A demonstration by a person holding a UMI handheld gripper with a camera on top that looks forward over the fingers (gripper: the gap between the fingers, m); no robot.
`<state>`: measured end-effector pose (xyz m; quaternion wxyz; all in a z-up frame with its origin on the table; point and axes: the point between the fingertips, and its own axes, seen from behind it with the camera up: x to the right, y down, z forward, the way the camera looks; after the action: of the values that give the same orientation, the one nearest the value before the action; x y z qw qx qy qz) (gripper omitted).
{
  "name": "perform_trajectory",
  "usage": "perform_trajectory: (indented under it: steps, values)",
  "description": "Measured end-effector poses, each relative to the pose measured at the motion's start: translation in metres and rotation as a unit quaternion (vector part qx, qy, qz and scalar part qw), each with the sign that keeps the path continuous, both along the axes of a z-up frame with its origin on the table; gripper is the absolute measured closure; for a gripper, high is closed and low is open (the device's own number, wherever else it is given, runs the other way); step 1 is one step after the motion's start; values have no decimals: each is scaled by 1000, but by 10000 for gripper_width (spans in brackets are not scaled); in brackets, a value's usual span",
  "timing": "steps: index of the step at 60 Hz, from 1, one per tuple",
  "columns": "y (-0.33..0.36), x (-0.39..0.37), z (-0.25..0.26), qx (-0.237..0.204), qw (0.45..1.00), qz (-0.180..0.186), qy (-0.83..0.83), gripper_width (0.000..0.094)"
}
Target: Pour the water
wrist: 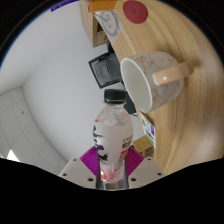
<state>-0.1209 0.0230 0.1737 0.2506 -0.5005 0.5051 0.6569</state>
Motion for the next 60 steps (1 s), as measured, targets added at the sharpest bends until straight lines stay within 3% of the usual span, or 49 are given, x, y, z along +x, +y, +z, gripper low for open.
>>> perform_trajectory:
  steps: [11,17,26,34,41,51,60]
  values:
    - [-6,-3,5,10,996,35,-86,627]
    - [-5,7,23,58,966,48,-246,627]
    - [4,62,81,137,891,12,-433,625]
    - [14,122,103,179,781,-22,-598,625]
    - [19,179,93,178,682,-45,-708,626]
    - [22,250,29,141,586,-33,-797,628]
    - [20,288,-33,100,564,-5,-820,627]
